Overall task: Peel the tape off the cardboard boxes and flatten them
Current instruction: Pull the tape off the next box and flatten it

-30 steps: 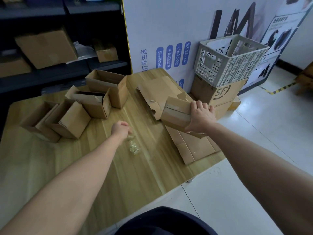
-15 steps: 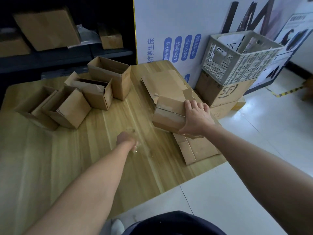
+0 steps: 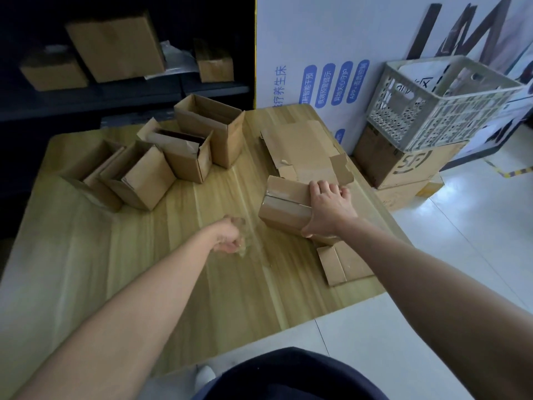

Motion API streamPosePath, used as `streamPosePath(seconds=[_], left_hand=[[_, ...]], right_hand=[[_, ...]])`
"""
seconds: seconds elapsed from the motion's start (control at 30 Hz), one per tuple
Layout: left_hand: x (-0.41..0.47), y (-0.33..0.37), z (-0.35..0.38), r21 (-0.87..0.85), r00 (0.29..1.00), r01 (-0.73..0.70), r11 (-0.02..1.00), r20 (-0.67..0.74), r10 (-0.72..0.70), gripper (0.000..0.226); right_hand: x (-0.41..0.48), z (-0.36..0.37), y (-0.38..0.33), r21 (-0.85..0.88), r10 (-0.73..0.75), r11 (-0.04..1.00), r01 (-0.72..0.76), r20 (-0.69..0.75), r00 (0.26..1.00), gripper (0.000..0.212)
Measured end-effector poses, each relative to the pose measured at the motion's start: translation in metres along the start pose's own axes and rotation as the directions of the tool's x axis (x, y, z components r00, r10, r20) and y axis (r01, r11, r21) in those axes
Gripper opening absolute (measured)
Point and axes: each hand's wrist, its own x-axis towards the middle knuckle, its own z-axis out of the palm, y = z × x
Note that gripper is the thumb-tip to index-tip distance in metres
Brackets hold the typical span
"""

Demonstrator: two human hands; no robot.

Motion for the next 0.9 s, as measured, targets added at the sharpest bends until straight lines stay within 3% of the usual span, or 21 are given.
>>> streamPosePath(seconds=[0.03,0.1,0.17,0.23,0.27,0.33,0.4,0.47,0.57,0.7,0.83,0.9], left_hand=[[-0.003,0.001,-0.002,0.008,0.999,-0.031,1.0,-0.019,0.031,0.065],[-0.009,0.005,-0.005,0.208,0.977,-0.096,0.973,-0.169,0.132,0.064],[-0.017,0.011,-0.008,0.455,0.884,-0.136,0.88,-0.346,0.315,0.048],[-0.025,0.024,-0.011,0.504,0.763,-0.255,0.825,-0.42,0.492,0.024],[-0.028,0.033,-0.011,0.444,0.739,-0.355,0.823,-0.406,0.538,0.021],[-0.033,0.053,-0.009,0.164,0.797,-0.499,0.851,-0.297,0.525,0.03],[-0.037,0.07,-0.004,-0.106,0.864,-0.491,0.864,-0.184,0.469,0.031],[-0.038,0.08,0.003,-0.217,0.873,-0.486,0.846,-0.148,0.464,0.025],[-0.039,0.093,0.01,-0.171,0.822,-0.569,0.804,-0.161,0.547,0.017],[-0.049,0.106,0.03,-0.051,0.784,-0.62,0.783,-0.099,0.613,0.028],[-0.057,0.113,0.05,0.022,0.834,-0.549,0.836,0.084,0.545,0.063],[-0.059,0.117,0.057,0.089,0.824,-0.562,0.822,0.149,0.547,0.059]], right_hand=[[0.001,-0.001,-0.001,0.008,0.0,1.0,0.0,0.005,1.0,0.105],[0.001,-0.001,-0.001,0.027,0.004,1.0,-0.004,0.007,1.0,0.106],[0.0,-0.002,0.0,0.044,0.016,0.999,-0.015,-0.008,1.0,0.106],[-0.003,-0.003,0.001,0.056,0.025,0.998,-0.024,-0.029,0.999,0.105],[-0.005,-0.004,0.002,0.067,0.031,0.997,-0.028,-0.039,0.999,0.105],[-0.008,-0.007,0.002,0.103,0.046,0.994,-0.039,-0.061,0.997,0.104],[-0.012,-0.01,0.001,0.13,0.061,0.99,-0.047,-0.101,0.993,0.102],[-0.017,-0.011,0.005,0.148,0.091,0.987,-0.07,-0.142,0.986,0.104],[-0.027,-0.004,0.017,0.254,0.173,0.958,-0.131,-0.15,0.973,0.114],[-0.041,0.016,0.026,0.474,0.232,0.857,-0.203,-0.002,0.973,0.129],[-0.054,0.02,0.042,0.561,0.296,0.759,-0.331,0.155,0.942,0.136],[-0.059,0.011,0.058,0.638,0.247,0.681,-0.358,0.261,0.933,0.128]])
